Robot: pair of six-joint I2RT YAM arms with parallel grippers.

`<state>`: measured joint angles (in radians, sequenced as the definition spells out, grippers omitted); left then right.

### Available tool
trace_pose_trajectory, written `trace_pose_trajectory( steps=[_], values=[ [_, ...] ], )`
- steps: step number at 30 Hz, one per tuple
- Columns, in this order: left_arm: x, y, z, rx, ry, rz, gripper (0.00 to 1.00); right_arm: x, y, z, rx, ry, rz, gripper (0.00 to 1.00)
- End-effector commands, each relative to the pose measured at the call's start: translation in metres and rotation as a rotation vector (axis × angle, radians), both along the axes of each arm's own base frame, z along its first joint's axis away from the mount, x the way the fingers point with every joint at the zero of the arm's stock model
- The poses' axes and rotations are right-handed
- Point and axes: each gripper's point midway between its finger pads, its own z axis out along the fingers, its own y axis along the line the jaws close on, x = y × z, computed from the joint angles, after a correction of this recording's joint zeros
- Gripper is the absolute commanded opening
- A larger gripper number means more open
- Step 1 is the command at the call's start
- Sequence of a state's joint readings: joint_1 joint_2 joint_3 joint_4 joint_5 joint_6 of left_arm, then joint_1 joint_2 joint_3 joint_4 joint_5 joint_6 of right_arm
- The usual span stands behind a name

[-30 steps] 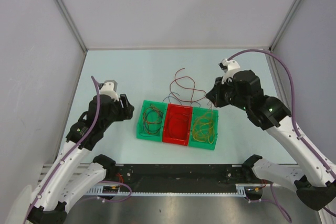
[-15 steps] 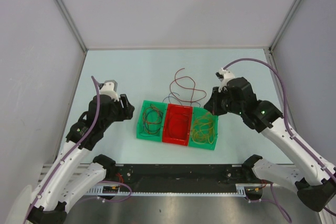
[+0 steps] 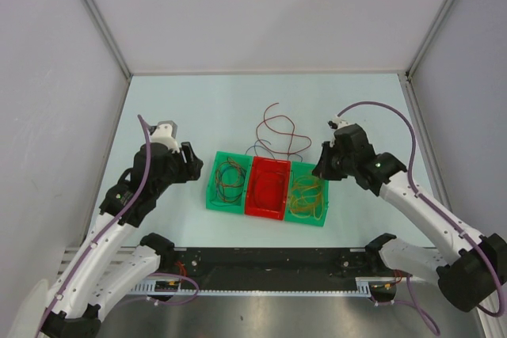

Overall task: Untangle the cables
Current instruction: Place the cable in the bin.

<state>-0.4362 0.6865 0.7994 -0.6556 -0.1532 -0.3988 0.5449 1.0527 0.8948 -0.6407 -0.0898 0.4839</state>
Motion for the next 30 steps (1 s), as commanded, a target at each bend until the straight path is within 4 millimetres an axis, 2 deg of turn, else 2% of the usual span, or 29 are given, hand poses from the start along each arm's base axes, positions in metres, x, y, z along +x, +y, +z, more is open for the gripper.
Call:
trace_pose_trajectory(
  steps=[1, 10, 16, 23, 26, 30],
  values=[
    [0.003, 0.0, 0.007, -0.004, -0.036, -0.007, 0.63, 0.011, 0.014, -0.009, 0.06, 0.009, -0.005, 0.0],
    [0.003, -0.001, 0.006, -0.002, -0.031, -0.008, 0.63, 0.005, 0.022, -0.062, 0.015, 0.133, 0.006, 0.0],
    [0.004, 0.0, 0.005, 0.0, -0.029, -0.007, 0.63, -0.001, 0.032, -0.084, -0.027, 0.184, 0.04, 0.0],
    [0.004, 0.0, 0.004, 0.001, -0.026, -0.005, 0.64, -0.006, 0.035, -0.085, -0.044, 0.194, 0.067, 0.02],
    [0.004, 0.0, 0.004, 0.001, -0.026, -0.005, 0.63, -0.006, 0.031, -0.08, -0.063, 0.185, 0.065, 0.11],
    [0.004, 0.0, 0.004, 0.001, -0.026, -0.005, 0.63, -0.002, 0.029, -0.059, -0.07, 0.138, 0.063, 0.29]
  ],
)
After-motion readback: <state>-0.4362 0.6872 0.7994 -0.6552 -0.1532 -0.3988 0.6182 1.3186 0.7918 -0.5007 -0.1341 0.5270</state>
